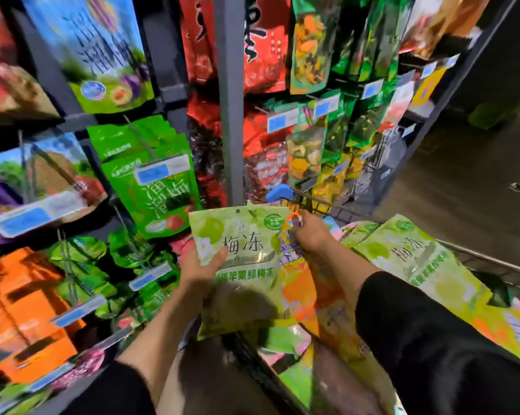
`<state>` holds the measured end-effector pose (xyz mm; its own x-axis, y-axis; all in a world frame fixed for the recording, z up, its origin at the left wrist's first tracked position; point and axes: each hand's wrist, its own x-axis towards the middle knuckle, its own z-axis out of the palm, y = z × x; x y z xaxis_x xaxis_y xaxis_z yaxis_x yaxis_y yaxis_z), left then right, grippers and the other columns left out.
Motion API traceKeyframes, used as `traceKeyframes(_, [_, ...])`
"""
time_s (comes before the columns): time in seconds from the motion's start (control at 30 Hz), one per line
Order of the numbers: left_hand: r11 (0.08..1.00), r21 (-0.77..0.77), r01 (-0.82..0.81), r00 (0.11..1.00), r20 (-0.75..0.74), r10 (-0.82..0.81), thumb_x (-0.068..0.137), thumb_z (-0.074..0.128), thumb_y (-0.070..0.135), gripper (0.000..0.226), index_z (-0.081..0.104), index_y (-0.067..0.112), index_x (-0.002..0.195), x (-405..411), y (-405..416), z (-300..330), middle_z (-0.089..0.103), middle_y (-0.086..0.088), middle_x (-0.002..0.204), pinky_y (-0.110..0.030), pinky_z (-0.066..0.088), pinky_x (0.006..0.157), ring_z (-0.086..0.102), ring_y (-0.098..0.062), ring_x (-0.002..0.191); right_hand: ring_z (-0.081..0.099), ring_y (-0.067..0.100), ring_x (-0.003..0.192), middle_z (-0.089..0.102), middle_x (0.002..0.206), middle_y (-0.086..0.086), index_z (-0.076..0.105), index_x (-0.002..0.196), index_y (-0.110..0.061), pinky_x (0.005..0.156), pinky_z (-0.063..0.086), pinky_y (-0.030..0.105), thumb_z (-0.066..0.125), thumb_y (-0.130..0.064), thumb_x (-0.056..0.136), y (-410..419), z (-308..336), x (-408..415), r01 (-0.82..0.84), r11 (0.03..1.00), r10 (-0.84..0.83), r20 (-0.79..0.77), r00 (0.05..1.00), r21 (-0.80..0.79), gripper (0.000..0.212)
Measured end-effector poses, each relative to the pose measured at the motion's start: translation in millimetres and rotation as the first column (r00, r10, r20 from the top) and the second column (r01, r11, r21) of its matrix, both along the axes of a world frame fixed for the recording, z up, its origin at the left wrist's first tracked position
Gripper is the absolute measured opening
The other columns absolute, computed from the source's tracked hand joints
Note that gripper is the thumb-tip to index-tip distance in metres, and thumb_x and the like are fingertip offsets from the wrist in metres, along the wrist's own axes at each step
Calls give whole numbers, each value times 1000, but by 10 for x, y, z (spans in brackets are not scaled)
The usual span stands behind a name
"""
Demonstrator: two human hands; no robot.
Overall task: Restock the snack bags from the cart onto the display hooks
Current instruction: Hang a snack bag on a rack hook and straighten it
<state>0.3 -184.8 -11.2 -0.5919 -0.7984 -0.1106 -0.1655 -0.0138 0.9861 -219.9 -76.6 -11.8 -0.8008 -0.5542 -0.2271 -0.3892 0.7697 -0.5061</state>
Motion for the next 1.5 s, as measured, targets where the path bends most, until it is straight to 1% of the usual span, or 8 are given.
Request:
traceKeyframes(0.1, [998,57,35,999,24,-37,82,72,35,39,65,-1,98,-65,-100,-182,67,-11,89,-35,54,78,66,-20,83,57,38,109,57,120,19,43,131,-8,87,49,45,78,-21,75,-52,-51,-28,37,999,-36,31,999,-5,67])
traceKeyframes(0.27, [995,28,94,996,5,-94,65,64,57,57,46,5,55,-117,-174,-300,39,-7,53,-33,34,52,36,-13,51,55,23,98,55,103,9,35,142,-9,84,50,43,90,-8,60,-22,-62,-110,203,956,-183,108,977,-212,99])
traceKeyframes(0.37, [993,23,119,992,-37,-118,68,69,55,61,48,-2,59,-157,-229,-368,46,-7,58,-36,40,55,43,-14,57,56,19,66,61,65,-1,58,91,-4,61,53,31,85,0,64,9,55,-101,356,873,-241,338,910,-334,38])
traceKeyframes(0.47, [984,94,149,989,-17,-148,72,75,47,58,58,-8,77,-157,-244,-338,64,-15,75,-51,52,65,60,-24,70,39,3,29,43,32,-11,44,57,-13,35,33,20,68,6,82,43,226,-49,366,819,-150,450,881,-443,40])
traceKeyframes(0.67, [968,236,80,996,-61,-68,86,71,26,17,62,17,97,-17,-96,-83,68,-5,98,-38,54,84,66,-23,92,45,13,48,51,52,-2,54,64,-2,48,42,30,72,-15,85,343,515,59,263,686,-108,263,959,-678,31])
traceKeyframes(1.17, [915,276,-292,841,-382,384,40,84,69,113,48,17,134,1500,775,809,61,-9,127,-59,49,92,61,-32,110,50,-7,49,59,57,-17,64,64,-19,54,44,14,74,-12,81,828,1850,1672,-87,362,20,-86,996,-928,21])
traceKeyframes(1.37, [820,245,-518,713,-406,572,87,70,20,37,56,9,119,2682,850,1150,68,-12,109,-47,55,82,66,-29,96,52,-1,53,61,62,-6,60,62,-23,57,47,20,74,-10,81,305,2023,2695,-267,336,273,-178,945,-903,27])
traceKeyframes(1.5, [731,251,-635,621,-397,676,88,68,22,37,56,6,119,3542,656,1162,68,-15,107,-47,59,72,68,-32,92,50,2,51,59,54,-12,61,58,-23,54,43,21,73,-9,82,-162,2160,3476,-420,295,500,-236,833,-858,30])
